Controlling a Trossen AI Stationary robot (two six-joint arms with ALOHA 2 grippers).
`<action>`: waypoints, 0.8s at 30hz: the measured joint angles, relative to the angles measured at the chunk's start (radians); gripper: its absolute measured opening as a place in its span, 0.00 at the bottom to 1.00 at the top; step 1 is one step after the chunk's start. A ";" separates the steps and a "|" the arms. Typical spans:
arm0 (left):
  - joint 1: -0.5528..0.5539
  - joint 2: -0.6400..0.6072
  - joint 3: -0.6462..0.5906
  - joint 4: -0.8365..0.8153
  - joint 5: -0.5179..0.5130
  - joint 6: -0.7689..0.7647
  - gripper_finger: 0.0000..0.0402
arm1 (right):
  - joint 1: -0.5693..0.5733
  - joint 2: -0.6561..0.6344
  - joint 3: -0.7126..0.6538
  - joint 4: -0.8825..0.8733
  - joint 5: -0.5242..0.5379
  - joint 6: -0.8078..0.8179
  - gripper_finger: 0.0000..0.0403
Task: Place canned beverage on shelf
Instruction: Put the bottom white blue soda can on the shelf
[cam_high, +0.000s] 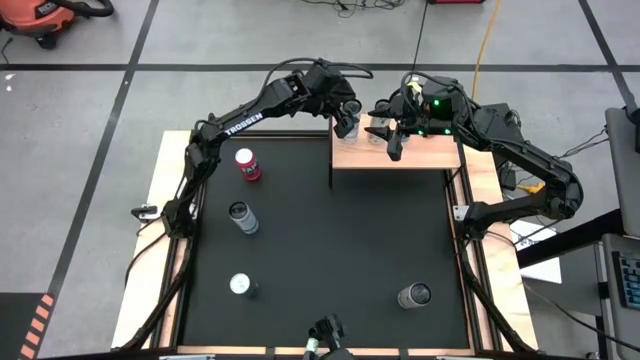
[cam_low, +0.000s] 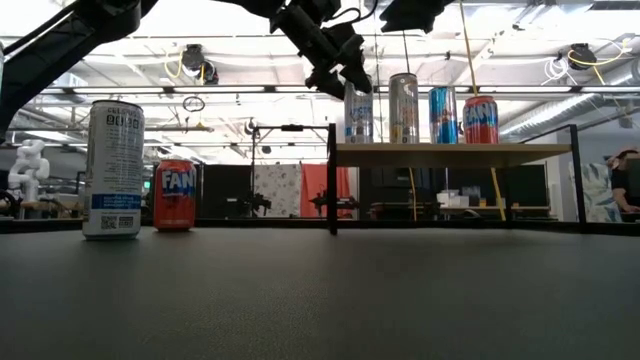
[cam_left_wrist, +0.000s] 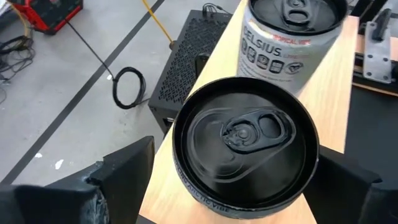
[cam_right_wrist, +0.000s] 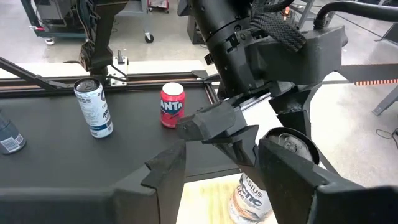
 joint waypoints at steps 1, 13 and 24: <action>0.000 0.000 0.000 0.000 -0.004 0.000 0.88 | 0.000 0.000 0.000 0.000 0.000 0.000 0.45; 0.006 -0.009 0.002 0.010 -0.007 0.006 0.88 | 0.000 0.000 0.000 0.000 0.000 0.000 0.45; 0.004 -0.029 0.002 0.044 -0.007 0.001 0.88 | 0.000 0.000 0.000 0.000 0.000 0.000 0.45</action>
